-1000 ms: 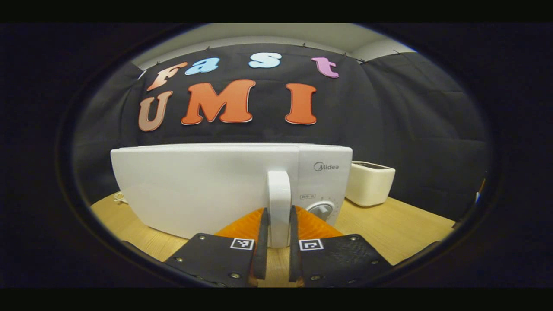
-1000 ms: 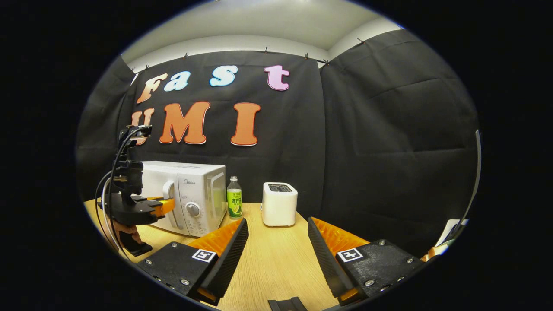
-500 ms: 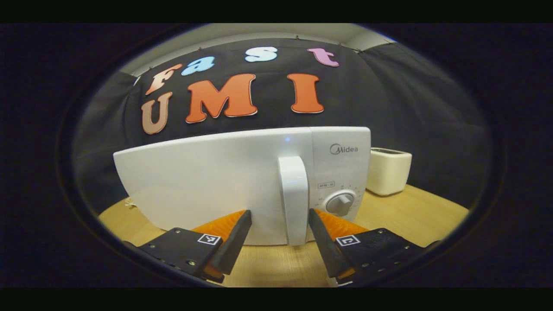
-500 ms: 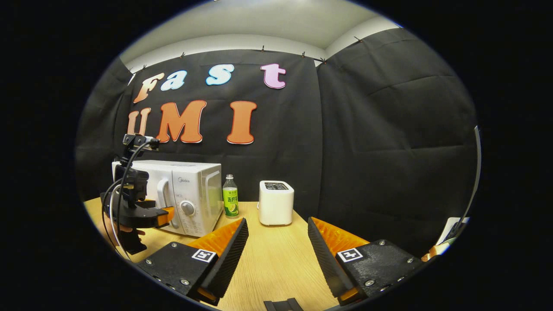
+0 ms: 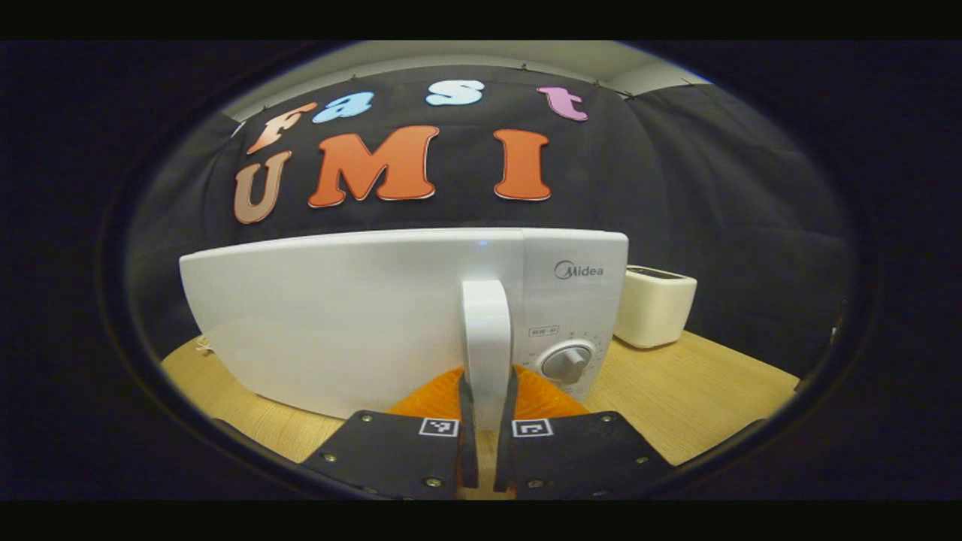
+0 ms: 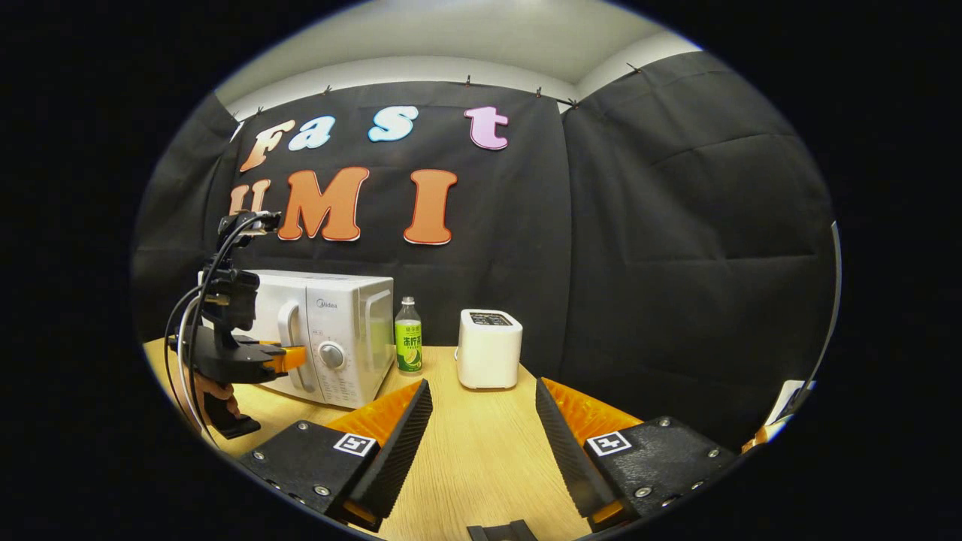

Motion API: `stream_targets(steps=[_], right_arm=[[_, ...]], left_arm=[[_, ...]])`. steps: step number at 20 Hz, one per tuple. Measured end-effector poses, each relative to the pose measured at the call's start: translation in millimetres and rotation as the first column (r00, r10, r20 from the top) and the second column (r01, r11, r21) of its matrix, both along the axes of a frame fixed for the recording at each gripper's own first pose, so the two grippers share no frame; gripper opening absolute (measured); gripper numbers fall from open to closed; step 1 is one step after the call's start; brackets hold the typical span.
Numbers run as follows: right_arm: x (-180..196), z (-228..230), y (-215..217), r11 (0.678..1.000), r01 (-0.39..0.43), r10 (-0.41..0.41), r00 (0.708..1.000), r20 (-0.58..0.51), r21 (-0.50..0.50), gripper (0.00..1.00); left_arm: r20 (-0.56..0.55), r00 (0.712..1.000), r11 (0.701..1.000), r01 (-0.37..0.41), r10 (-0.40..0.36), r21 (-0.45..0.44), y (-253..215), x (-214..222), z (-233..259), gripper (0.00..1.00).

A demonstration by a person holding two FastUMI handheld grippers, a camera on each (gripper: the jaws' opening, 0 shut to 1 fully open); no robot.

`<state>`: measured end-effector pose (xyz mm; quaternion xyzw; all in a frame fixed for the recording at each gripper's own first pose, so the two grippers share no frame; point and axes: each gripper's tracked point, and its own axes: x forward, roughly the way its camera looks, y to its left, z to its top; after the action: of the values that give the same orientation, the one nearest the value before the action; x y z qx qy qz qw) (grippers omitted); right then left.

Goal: Open the microwave oven with the left hand, put the food in, and close the microwave oven.

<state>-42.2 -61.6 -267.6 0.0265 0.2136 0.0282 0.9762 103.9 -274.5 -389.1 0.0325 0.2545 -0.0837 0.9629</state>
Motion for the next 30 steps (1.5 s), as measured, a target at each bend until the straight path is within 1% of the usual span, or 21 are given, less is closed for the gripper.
stream_targets(steps=[2, 3, 5, 6, 7, 8, 10, 11, 12, 13, 16, 17, 19, 20, 21, 22, 23, 26, 27, 28, 30], right_arm=[[0.2, -1.8, 1.5, 1.0, 0.004, -0.004, 1.0, -0.012, 0.024, 0.87], [-0.8, -1.2, 3.3, 0.999, 0.002, -0.001, 1.0, -0.014, 0.036, 0.87], [-2.3, -0.3, 4.4, 0.999, 0.003, -0.003, 1.0, -0.013, 0.039, 0.87], [-3.0, 0.7, 2.5, 0.999, 0.006, -0.006, 1.0, -0.009, 0.034, 0.87], [-3.1, 2.0, 0.5, 1.0, 0.01, -0.01, 1.0, -0.006, 0.027, 0.87], [-3.6, 1.8, -1.7, 1.0, 0.012, -0.012, 1.0, -0.005, 0.022, 0.87], [-3.9, -0.6, -7.5, 1.0, 0.022, -0.022, 1.0, -0.01, 0.019, 0.87], [-3.9, -2.1, -7.9, 0.999, 0.026, -0.026, 0.999, -0.018, 0.029, 0.87], [-4.5, -3.5, -5.9, 0.999, 0.024, -0.023, 0.999, -0.024, 0.046, 0.87], [-5.7, -4.5, -2.3, 0.998, 0.023, -0.021, 0.999, -0.031, 0.061, 0.87], [-8.8, -7.7, 9.4, 0.997, 0.012, -0.009, 0.999, -0.046, 0.077, 0.87], [-10.6, -7.1, 14.3, 0.997, 0.004, 0.0, 0.999, -0.049, 0.077, 0.87], [-14.2, -5.8, 24.6, 0.997, -0.014, 0.017, 0.999, -0.051, 0.075, 0.87], [-15.9, -5.0, 30.3, 0.997, -0.024, 0.028, 0.998, -0.053, 0.073, 0.87], [-18.8, -5.6, 36.6, 0.997, -0.036, 0.04, 0.998, -0.055, 0.072, 0.87], [-20.8, -6.0, 42.5, 0.996, -0.047, 0.051, 0.997, -0.06, 0.069, 0.87], [-23.2, -7.2, 47.9, 0.996, -0.057, 0.062, 0.996, -0.067, 0.068, 0.87], [-32.8, -11.5, 66.8, 0.993, -0.096, 0.103, 0.99, -0.093, 0.075, 0.87], [-34.7, -13.3, 71.2, 0.992, -0.104, 0.111, 0.988, -0.105, 0.076, 0.87], [-36.2, -14.2, 75.1, 0.991, -0.11, 0.118, 0.986, -0.116, 0.077, 0.87], [-37.4, -15.3, 80.4, 0.99, -0.11, 0.121, 0.984, -0.134, 0.086, 0.87]], left_arm=[[-0.005, 1.0, 1.0, 0.006, -0.006, -0.018, -1.2, -1.1, -1.2, 0.05], [-0.009, 1.0, 1.0, 0.007, -0.007, -0.014, -0.3, -3.1, -0.6, 0.08], [-0.002, 1.0, 1.0, -0.006, 0.006, -0.02, 1.5, -3.8, 1.0, 0.07], [0.007, 1.0, 1.0, -0.013, 0.013, -0.027, 2.5, -4.2, 1.9, 0.02], [0.021, 1.0, 1.0, -0.017, 0.017, -0.027, 2.1, -6.6, 2.6, 0.06], [0.052, 0.998, 0.999, -0.029, 0.031, -0.034, 3.2, -14.7, 8.5, 0.06], [0.099, 0.995, 1.0, -0.004, 0.003, 0.008, 4.7, -26.4, 13.0, 0.06], [0.096, 0.995, 1.0, 0.006, -0.007, 0.011, 6.7, -33.2, 13.8, 0.06], [0.09, 0.996, 1.0, 0.014, -0.013, -0.003, 10.1, -41.6, 15.4, 0.1], [0.074, 0.997, 1.0, 0.014, -0.012, -0.019, 12.7, -52.2, 20.3, 0.06], [0.079, 0.995, 0.998, 0.057, -0.057, -0.002, 22.5, -82.2, 33.4, 0.06], [0.068, 0.996, 0.998, 0.06, -0.059, -0.017, 28.8, -91.6, 36.4, 0.02], [0.065, 0.995, 0.996, 0.081, -0.078, -0.033, 41.1, -111.9, 44.8, 0.06], [0.068, 0.994, 0.995, 0.088, -0.085, -0.038, 48.1, -121.6, 50.1, 0.1], [0.069, 0.993, 0.995, 0.096, -0.094, -0.037, 55.7, -130.9, 54.6, 0.02], [0.07, 0.993, 0.994, 0.097, -0.094, -0.041, 62.8, -140.7, 59.2, 0.02], [0.07, 0.993, 0.994, 0.101, -0.098, -0.041, 70.5, -151.8, 63.1, 0.06], [0.078, 0.992, 0.993, 0.107, -0.103, -0.043, 96.0, -175.4, 75.1, 0.06], [0.079, 0.992, 0.994, 0.106, -0.103, -0.04, 104.9, -182.4, 77.9, 0.02], [0.083, 0.992, 0.994, 0.102, -0.098, -0.039, 115.0, -188.5, 81.8, 0.06], [0.093, 0.992, 0.995, 0.091, -0.087, -0.034, 136.3, -205.2, 88.6, 0.06]])
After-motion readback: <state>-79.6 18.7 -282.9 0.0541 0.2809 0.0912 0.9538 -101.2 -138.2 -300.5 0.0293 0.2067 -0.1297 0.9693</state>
